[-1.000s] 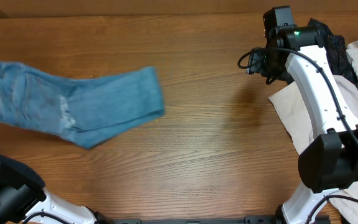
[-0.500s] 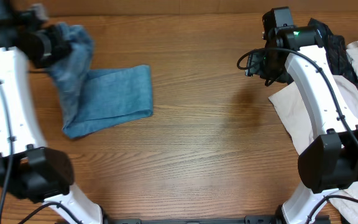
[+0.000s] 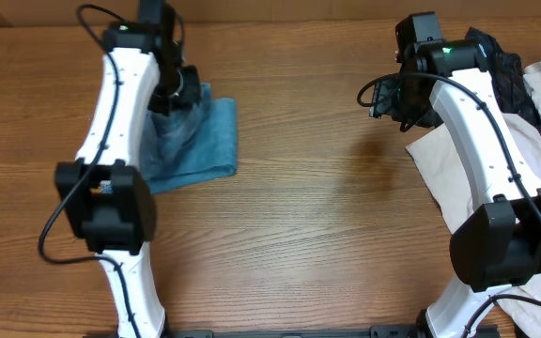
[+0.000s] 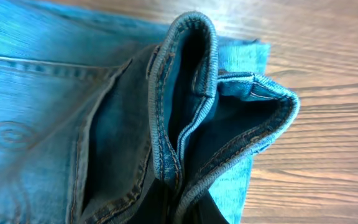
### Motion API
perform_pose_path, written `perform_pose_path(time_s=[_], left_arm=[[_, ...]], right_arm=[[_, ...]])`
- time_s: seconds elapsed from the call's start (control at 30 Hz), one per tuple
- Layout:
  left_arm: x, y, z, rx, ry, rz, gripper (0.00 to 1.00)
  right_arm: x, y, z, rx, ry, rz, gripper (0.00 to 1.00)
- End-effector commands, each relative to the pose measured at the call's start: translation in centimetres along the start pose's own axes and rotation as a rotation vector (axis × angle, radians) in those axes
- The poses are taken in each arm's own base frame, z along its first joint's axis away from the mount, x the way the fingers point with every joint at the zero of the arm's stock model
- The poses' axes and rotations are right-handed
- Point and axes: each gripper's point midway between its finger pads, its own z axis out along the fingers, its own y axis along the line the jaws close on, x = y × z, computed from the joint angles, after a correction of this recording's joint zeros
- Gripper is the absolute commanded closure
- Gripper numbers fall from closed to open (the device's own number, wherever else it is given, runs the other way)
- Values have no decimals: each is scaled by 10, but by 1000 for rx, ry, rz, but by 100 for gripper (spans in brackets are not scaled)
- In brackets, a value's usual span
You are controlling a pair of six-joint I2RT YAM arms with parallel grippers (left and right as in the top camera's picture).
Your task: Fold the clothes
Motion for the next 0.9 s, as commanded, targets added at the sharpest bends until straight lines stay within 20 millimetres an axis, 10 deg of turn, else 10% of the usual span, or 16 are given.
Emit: perform_pose_path(time_s=[0.0,0.43,0.87], left_arm=[[-2,2,12,-39,10,-36,96],[-4,0,13,-38,2,-51,96],[-28,70,-104,-153,-303,-250,96]], right_arm=[[-5,3,-13,-15,-36,-4,33],[-5,3,-13,-16,-37,-4,33],[-5,3,-13,-15,-36,-4,33]])
